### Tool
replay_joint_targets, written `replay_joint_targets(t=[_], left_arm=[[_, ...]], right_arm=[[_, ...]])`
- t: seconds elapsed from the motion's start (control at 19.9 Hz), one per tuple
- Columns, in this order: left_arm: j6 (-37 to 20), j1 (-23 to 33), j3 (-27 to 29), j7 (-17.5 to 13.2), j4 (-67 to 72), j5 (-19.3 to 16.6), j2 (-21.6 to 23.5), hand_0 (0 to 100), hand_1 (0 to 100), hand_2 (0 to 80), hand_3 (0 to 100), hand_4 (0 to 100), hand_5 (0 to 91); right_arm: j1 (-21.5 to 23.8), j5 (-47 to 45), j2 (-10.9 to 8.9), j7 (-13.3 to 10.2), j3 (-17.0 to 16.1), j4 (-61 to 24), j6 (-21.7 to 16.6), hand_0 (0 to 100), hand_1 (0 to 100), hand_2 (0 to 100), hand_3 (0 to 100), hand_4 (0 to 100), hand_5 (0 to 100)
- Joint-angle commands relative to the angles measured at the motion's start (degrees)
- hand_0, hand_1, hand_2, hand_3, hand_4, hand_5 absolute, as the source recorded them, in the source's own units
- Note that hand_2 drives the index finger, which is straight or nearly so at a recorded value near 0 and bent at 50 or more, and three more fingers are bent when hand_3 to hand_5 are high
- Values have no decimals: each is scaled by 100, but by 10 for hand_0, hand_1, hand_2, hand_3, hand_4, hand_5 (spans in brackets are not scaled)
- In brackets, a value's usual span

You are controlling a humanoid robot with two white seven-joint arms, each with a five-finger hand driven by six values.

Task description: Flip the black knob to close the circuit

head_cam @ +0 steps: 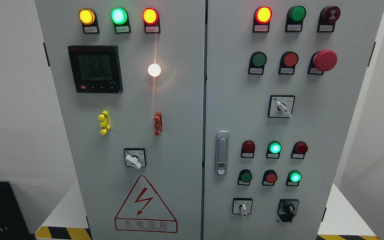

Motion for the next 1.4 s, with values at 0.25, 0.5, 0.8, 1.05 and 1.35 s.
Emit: replay_joint_targets(t=[0.25,0.5,0.8,1.05,1.35], left_arm=[[-4,0,3,4,3,0,0,120,556,0,0,0,0],[-4,0,3,-5,3,0,0,120,556,0,0,0,0],[-4,0,3,4,3,0,0,120,556,0,0,0,0],[-4,0,-6,-5,3,0,0,120,556,0,0,0,0],[-4,0,3,-5,3,0,0,120,556,0,0,0,0]], right_arm=[[-379,1904,23,-292,17,-1455,479,0,97,220,236,226,0],[-494,2334,23,-362,9,-1946,602,0,91,263,275,278,71],[-511,3161,23,-714,-62,-2746,585,0,87,319,356,342,216],[-520,3688,23,-995,-158,-3598,558,0,77,405,461,420,333],[-511,4286,40,-1293,-334,-4653,550,0,73,496,616,556,468]])
